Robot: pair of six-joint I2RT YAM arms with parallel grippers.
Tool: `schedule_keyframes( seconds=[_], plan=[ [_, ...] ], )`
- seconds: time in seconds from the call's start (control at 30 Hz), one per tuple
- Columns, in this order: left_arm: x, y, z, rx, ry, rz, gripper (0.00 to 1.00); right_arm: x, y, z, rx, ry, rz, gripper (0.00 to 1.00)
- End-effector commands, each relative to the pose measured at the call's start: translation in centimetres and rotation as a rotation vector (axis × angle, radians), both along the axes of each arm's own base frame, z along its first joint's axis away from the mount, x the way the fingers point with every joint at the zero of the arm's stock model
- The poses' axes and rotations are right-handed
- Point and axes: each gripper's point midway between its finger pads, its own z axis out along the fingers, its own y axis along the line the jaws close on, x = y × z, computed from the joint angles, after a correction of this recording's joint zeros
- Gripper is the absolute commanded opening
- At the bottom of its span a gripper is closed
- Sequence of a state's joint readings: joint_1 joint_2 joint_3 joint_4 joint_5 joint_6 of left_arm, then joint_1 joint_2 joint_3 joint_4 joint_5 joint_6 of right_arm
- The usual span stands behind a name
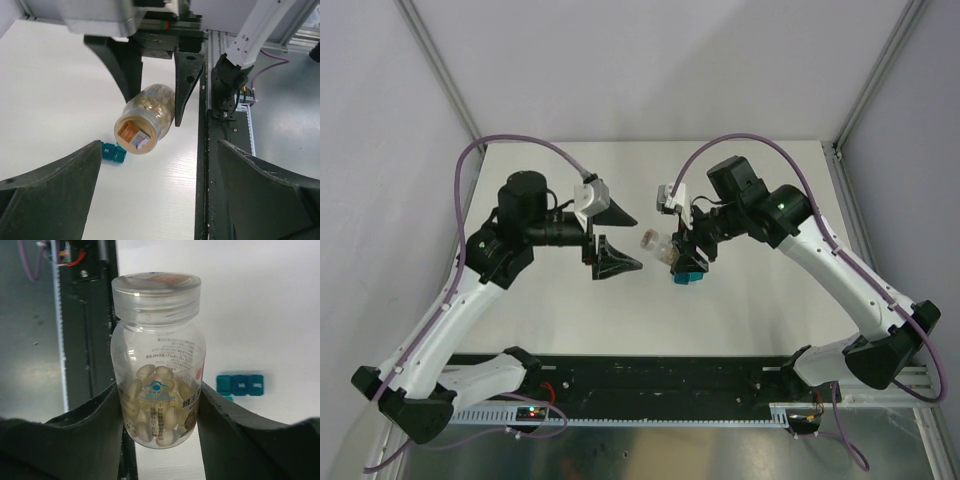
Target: Sort the pills into containers
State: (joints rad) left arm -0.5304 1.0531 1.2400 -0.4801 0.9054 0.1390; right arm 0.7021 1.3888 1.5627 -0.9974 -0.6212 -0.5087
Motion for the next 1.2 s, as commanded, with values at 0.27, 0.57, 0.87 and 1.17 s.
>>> schedule_keyframes(
  seconds=[0.27,0.57,0.87,1.17],
  plan=[
    [-1.2,-2.5,-1.4,0.051,-0.146,-0.11,0.9,-3.5,0.5,1.9,0.092,0.121,0.175,0.0],
    [-0.7,-3.2,-1.3,0.054,-0.078,-0.094,0.48,-3.2,0.5,1.0,0.065,0.116,0.164,0.0],
    [1.4,-4.0,-0.7,0.052,0.119,0.046,0.09,-0.1,0.0,0.9,0.018,-0.013,0.005,0.0],
    [5.2,-4.3,-0.2,-0.01,0.409,0.283,0.21,3.3,-0.4,0.8,-0.052,-0.192,-0.163,0.0]
  ],
)
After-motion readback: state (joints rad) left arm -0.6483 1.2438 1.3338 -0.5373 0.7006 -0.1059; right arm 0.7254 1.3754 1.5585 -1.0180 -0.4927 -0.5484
